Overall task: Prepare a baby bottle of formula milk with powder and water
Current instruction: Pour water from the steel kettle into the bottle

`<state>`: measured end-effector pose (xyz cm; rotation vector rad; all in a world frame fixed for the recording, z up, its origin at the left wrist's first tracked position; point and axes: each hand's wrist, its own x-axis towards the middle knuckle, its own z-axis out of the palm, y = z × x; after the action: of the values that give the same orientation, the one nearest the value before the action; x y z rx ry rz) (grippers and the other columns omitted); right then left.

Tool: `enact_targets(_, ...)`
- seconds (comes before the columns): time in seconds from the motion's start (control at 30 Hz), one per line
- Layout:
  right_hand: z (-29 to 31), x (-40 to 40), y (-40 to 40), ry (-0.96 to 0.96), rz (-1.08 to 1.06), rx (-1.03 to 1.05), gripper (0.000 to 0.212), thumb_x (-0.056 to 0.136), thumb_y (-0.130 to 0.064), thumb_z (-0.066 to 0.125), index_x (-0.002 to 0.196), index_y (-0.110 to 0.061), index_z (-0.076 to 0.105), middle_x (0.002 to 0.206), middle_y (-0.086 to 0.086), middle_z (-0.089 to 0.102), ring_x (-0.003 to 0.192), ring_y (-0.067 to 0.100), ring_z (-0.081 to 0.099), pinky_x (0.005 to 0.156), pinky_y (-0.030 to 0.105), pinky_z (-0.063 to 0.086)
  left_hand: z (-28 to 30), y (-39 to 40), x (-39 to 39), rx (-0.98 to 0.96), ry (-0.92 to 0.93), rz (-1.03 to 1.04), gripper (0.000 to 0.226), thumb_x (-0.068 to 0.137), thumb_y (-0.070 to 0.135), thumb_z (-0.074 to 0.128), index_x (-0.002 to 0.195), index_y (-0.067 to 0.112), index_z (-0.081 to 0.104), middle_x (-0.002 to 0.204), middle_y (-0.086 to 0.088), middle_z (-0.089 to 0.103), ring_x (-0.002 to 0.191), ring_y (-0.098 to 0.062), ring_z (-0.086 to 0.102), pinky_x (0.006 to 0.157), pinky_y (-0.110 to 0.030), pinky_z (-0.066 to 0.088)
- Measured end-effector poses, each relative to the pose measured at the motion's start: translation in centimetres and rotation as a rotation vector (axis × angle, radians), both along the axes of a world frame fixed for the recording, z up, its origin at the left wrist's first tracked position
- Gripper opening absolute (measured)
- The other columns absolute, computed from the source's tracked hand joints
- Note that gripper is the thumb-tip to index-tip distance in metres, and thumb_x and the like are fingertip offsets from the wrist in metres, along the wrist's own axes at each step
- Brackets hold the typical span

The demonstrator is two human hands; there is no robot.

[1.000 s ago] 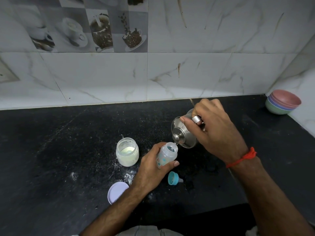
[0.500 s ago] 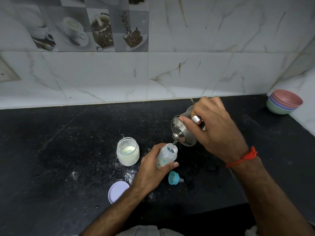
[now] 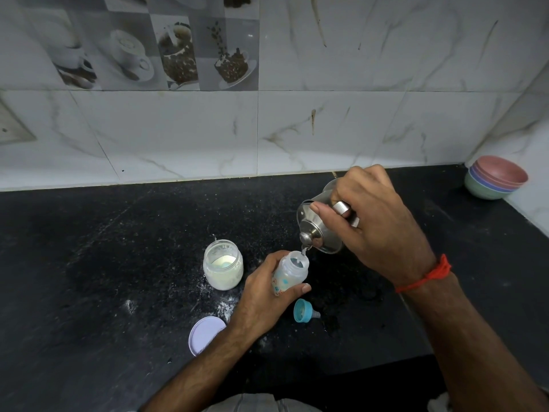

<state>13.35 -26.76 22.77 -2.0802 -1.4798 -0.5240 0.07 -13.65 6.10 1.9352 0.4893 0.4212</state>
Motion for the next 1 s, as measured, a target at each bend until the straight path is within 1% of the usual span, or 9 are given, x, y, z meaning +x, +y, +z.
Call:
enact_targets(0.17,0.3,-0.1,0.0,-0.009,0.012,0.003,0.029,0.101,-0.040,0.057,0.082,-0.023,0.046,0.086,-0.006,0.047,0.088,0.021,0.044,0.081,0.029,0.038,0.0,0.0,0.0,-0.006,0.002,-0.003,0.056,0.079,0.044,0.087,0.118,0.057,0.048,0.120,0.024,0.067,0.113,0.010,0.058,0.087,-0.004,0.046)
enact_targets(0.3,0.6,0.0,-0.2,-0.016,0.011,0.016,0.029,0.101,-0.039,0.058,0.081,-0.020,0.049,0.086,-0.003,0.050,0.088,0.023,0.045,0.081,0.029,0.039,0.0,0.0,0.1,0.000,-0.003,-0.003,0.056,0.079,0.044,0.087,0.118,0.056,0.049,0.120,0.024,0.067,0.112,0.010,0.058,0.087,-0.004,0.045)
enact_targets(0.5,1.0,0.1,-0.3,-0.033,0.007,0.023,0.031,0.102,-0.040,0.057,0.081,-0.017,0.053,0.085,-0.004,0.048,0.087,0.022,0.044,0.082,0.027,0.036,0.0,0.0,0.3,-0.001,-0.005,-0.011,0.056,0.079,0.043,0.087,0.119,0.055,0.049,0.120,0.023,0.067,0.113,0.008,0.059,0.086,-0.004,0.045)
enact_targets(0.57,1.2,0.1,-0.3,-0.028,0.007,0.032,0.030,0.101,-0.041,0.056,0.081,-0.020,0.050,0.085,-0.006,0.046,0.087,0.021,0.042,0.083,0.025,0.033,0.0,0.0,0.3,-0.002,-0.006,-0.013,0.056,0.079,0.041,0.088,0.119,0.054,0.050,0.120,0.022,0.067,0.113,0.007,0.059,0.086,-0.005,0.046)
enact_targets(0.67,1.5,0.2,-0.3,-0.044,0.011,0.037,0.028,0.102,-0.040,0.056,0.082,-0.024,0.045,0.086,-0.008,0.043,0.087,0.020,0.041,0.083,0.024,0.032,0.0,0.0,0.4,-0.003,0.000,-0.020,0.056,0.079,0.040,0.088,0.117,0.054,0.050,0.120,0.022,0.066,0.113,0.011,0.057,0.087,-0.004,0.045)
enact_targets(0.77,1.6,0.4,-0.4,-0.059,0.002,0.025,0.030,0.102,-0.039,0.056,0.081,-0.019,0.050,0.086,-0.008,0.043,0.086,0.020,0.042,0.083,0.026,0.033,0.0,0.0,0.5,-0.004,0.004,-0.023,0.056,0.079,0.041,0.088,0.117,0.055,0.049,0.120,0.022,0.067,0.113,0.013,0.057,0.087,-0.003,0.045)
enact_targets(1.0,1.8,0.5,-0.4,-0.083,0.001,0.026,0.029,0.101,-0.037,0.058,0.080,-0.016,0.053,0.086,-0.007,0.043,0.086,0.020,0.041,0.083,0.025,0.032,-0.1,0.0,0.7,-0.002,0.009,-0.026,0.056,0.079,0.042,0.087,0.118,0.055,0.049,0.121,0.024,0.066,0.113,0.014,0.056,0.086,-0.002,0.044)
